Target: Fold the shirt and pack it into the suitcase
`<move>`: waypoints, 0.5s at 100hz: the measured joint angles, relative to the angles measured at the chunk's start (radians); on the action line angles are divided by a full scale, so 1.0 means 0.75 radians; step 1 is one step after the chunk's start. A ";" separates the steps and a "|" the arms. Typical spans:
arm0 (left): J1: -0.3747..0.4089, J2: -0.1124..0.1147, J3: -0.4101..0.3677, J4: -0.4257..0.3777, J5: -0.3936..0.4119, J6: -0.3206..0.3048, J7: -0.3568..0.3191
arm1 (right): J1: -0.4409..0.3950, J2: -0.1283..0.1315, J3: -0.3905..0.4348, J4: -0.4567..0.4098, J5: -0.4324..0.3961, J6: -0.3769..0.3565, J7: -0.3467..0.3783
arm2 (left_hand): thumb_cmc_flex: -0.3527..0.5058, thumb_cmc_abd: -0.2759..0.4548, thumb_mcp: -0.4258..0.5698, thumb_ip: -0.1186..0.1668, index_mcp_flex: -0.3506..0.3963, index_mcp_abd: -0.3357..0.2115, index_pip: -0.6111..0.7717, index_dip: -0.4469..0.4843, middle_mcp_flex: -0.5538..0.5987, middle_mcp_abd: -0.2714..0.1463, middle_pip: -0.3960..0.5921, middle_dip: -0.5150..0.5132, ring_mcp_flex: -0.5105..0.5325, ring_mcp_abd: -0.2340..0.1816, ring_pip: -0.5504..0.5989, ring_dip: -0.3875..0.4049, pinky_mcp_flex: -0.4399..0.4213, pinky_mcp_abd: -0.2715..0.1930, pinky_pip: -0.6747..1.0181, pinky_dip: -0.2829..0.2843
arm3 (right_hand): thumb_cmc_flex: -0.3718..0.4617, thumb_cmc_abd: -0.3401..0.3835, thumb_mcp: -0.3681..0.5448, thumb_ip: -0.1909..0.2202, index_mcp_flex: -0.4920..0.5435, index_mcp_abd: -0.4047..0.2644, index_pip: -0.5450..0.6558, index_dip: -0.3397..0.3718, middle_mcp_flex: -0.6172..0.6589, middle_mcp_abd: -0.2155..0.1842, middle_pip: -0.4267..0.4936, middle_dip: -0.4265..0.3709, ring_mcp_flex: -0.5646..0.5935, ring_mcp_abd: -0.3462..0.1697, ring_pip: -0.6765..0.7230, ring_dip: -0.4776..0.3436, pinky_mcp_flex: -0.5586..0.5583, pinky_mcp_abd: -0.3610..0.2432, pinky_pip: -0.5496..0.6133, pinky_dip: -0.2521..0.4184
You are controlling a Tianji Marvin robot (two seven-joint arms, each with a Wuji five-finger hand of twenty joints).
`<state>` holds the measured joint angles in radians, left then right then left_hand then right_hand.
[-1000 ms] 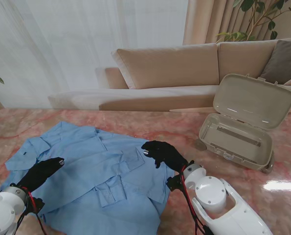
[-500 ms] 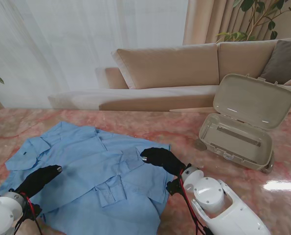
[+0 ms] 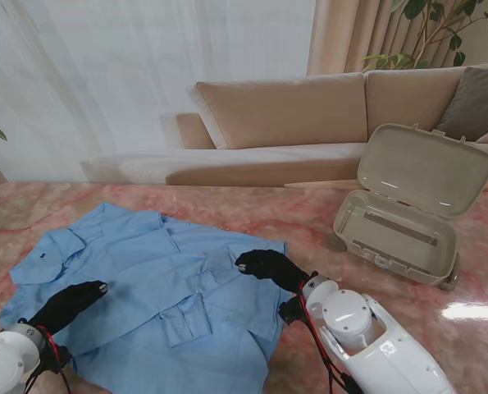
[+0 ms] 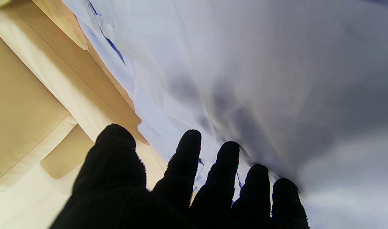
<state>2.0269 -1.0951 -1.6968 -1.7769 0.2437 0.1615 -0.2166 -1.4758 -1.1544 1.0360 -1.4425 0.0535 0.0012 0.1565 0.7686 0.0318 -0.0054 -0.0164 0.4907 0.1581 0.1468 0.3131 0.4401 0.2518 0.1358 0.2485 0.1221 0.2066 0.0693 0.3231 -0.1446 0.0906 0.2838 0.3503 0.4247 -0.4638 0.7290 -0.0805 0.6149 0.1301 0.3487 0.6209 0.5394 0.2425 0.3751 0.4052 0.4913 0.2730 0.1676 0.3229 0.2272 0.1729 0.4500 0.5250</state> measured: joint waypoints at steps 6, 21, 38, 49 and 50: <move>0.006 0.003 0.005 -0.006 0.000 0.000 -0.003 | 0.013 -0.001 -0.003 0.013 -0.002 0.007 0.004 | 0.000 0.000 0.000 0.000 0.000 0.000 0.000 0.000 0.000 0.000 0.000 0.000 -0.004 -0.012 -0.006 -0.007 -0.004 -0.013 -0.012 -0.001 | 0.008 0.000 0.001 0.000 0.000 0.000 0.000 0.006 0.000 -0.001 0.004 0.000 0.000 -0.016 0.000 0.000 0.001 -0.026 0.004 0.001; 0.028 0.006 0.020 -0.032 -0.002 0.001 -0.007 | 0.052 -0.003 -0.009 0.046 -0.022 0.026 0.021 | 0.000 0.000 0.000 0.000 0.000 0.000 0.000 0.000 0.000 0.000 0.000 0.000 -0.006 -0.023 -0.016 -0.008 -0.007 -0.020 -0.023 -0.001 | 0.009 0.000 0.001 0.000 0.000 0.000 0.000 0.010 0.002 -0.001 0.005 0.000 0.000 -0.056 0.010 0.000 0.001 -0.074 0.023 0.004; 0.074 0.008 0.036 -0.091 0.021 0.018 -0.017 | 0.109 -0.004 -0.009 0.088 -0.067 0.054 0.044 | 0.000 0.000 0.000 0.000 0.000 0.000 0.000 0.000 0.000 0.000 0.000 0.000 -0.008 -0.027 -0.016 -0.008 -0.005 -0.021 -0.023 -0.001 | 0.009 0.000 0.001 0.000 0.001 0.000 0.000 0.010 0.014 -0.002 0.008 0.000 0.000 -0.073 0.012 0.000 0.002 -0.092 0.034 0.004; 0.108 0.008 0.048 -0.131 0.046 0.031 -0.017 | 0.139 -0.004 -0.007 0.109 -0.088 0.078 0.048 | 0.000 0.000 0.000 0.000 0.000 0.000 0.000 0.000 0.000 0.000 0.000 0.000 -0.008 -0.027 -0.016 -0.008 -0.002 -0.021 -0.013 0.003 | 0.009 0.000 0.001 0.000 0.001 0.000 0.000 0.010 0.014 -0.003 0.008 0.000 0.000 -0.073 0.012 0.000 0.002 -0.093 0.034 0.004; 0.110 0.008 0.049 -0.134 0.047 0.032 -0.017 | 0.142 -0.004 -0.007 0.111 -0.090 0.079 0.048 | 0.000 0.000 0.000 0.000 0.000 0.000 0.000 0.000 0.000 0.000 0.000 0.000 -0.008 -0.027 -0.016 -0.008 -0.001 -0.021 -0.012 0.003 | 0.009 0.000 0.001 0.000 0.001 0.000 0.000 0.010 0.014 -0.003 0.008 0.000 0.000 -0.073 0.012 0.000 0.002 -0.093 0.034 0.004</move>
<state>2.1097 -1.0889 -1.6597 -1.8774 0.2787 0.1854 -0.2292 -1.3692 -1.1571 1.0307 -1.3592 -0.0141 0.0606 0.1922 0.7687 0.0318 -0.0054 -0.0164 0.4904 0.1581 0.1468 0.3131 0.4401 0.2518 0.1361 0.2485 0.1158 0.1860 0.0574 0.3171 -0.1456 0.0752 0.2750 0.3524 0.4314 -0.4637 0.7296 -0.0805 0.6159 0.1301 0.3486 0.6287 0.5502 0.2403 0.3812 0.4052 0.4916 0.2182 0.1764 0.3229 0.2286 0.1034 0.4758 0.5282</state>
